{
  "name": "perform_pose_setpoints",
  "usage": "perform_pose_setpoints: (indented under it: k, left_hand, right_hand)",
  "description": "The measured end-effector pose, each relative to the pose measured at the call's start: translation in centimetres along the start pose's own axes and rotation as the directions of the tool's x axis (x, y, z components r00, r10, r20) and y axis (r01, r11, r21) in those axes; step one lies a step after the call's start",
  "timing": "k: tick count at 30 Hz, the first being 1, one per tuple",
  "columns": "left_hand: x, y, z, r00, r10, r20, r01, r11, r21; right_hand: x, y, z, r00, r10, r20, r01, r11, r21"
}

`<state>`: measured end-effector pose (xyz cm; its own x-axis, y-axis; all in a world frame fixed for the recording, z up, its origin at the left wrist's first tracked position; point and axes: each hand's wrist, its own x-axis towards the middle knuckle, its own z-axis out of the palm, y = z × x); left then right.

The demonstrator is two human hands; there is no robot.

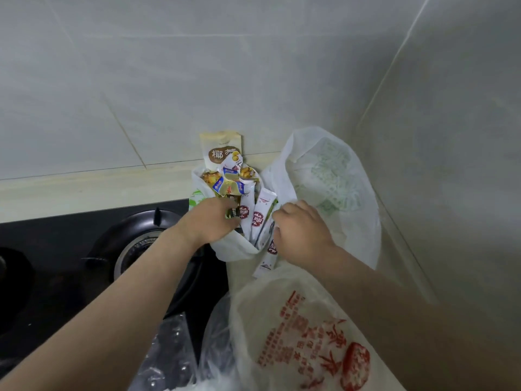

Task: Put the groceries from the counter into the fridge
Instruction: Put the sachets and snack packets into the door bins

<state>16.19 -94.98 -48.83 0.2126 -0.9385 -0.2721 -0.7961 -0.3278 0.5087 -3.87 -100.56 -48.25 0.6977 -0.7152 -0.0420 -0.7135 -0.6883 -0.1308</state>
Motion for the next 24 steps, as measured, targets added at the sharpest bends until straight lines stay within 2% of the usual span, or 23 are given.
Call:
perform_pose_setpoints:
  k: [2,4,5,7,11,17,21,24]
  left_hand:
    - [1.6,0.6,0.8,1.0,-0.01,0.003,0.01,0.999,-0.051]
    - [2.8,0.6,1.8,0.999,-0.033,0.016,0.035,0.994,-0.106]
    - [3.2,0.4,2.2,0.999,-0.046,0.016,0.048,0.991,-0.126]
    - [3.7,-0.1,3.0,0.997,-0.074,0.0,0.073,0.986,-0.152]
    - [4.8,-1.0,2.8,0.992,-0.111,-0.056,0.097,0.973,-0.21]
    - [7.8,-2.9,-0.4,0.973,-0.171,-0.155,0.12,0.949,-0.292]
    - [8.2,-2.1,0.2,0.982,-0.123,-0.14,0.075,0.948,-0.31]
    - [7.9,-1.4,2.0,0.987,-0.125,-0.099,0.078,0.921,-0.382]
  right_hand:
    - [0.5,-0.7,0.8,0.995,0.034,0.093,-0.043,0.995,0.093]
    - [1.3,-0.8,1.9,0.94,0.114,0.322,-0.179,0.967,0.18]
    - [1.8,-0.5,2.4,0.91,0.142,0.389,-0.241,0.946,0.217]
    - [2.3,-0.1,3.5,0.876,0.186,0.445,-0.336,0.896,0.289]
    - [3.6,0.2,4.9,0.86,0.214,0.462,-0.386,0.866,0.317]
    - [5.4,0.8,6.1,0.877,0.278,0.391,-0.43,0.816,0.386]
    - [5.3,1.4,7.6,0.898,0.326,0.296,-0.428,0.804,0.413]
    - [5.0,1.9,9.0,0.887,0.363,0.285,-0.46,0.74,0.491]
